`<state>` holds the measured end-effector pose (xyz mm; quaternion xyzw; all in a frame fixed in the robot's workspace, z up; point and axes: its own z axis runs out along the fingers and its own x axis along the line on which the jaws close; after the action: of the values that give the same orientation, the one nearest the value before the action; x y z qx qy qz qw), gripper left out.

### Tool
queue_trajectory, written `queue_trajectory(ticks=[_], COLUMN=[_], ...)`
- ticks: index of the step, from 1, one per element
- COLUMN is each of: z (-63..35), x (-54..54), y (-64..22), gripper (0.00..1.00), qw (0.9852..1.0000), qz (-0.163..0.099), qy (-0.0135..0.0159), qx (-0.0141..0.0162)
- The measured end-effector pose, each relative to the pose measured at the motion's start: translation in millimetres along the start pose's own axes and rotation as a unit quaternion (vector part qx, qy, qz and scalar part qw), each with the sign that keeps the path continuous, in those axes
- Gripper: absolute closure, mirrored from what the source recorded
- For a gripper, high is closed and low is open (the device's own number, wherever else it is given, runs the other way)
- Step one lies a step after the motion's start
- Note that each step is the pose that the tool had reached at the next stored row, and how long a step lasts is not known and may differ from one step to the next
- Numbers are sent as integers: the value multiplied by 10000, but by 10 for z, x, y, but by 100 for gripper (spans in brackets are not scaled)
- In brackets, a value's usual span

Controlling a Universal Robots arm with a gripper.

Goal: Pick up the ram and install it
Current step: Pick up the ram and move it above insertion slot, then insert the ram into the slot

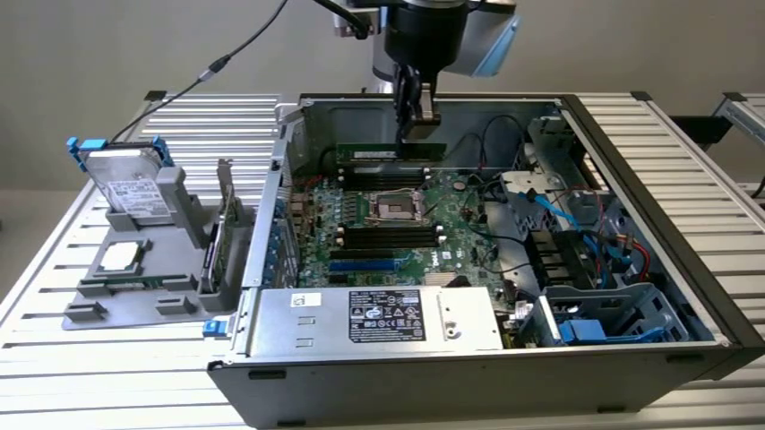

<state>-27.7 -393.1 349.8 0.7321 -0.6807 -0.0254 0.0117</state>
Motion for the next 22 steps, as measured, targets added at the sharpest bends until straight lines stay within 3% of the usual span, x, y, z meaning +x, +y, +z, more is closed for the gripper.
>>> queue_trajectory(ticks=[16, 22], z=[7, 103], x=[0, -19], y=[-4, -11], gripper=[87, 87], qw=[10000, 10000], qz=[0, 1], qy=[0, 3], qx=[0, -1])
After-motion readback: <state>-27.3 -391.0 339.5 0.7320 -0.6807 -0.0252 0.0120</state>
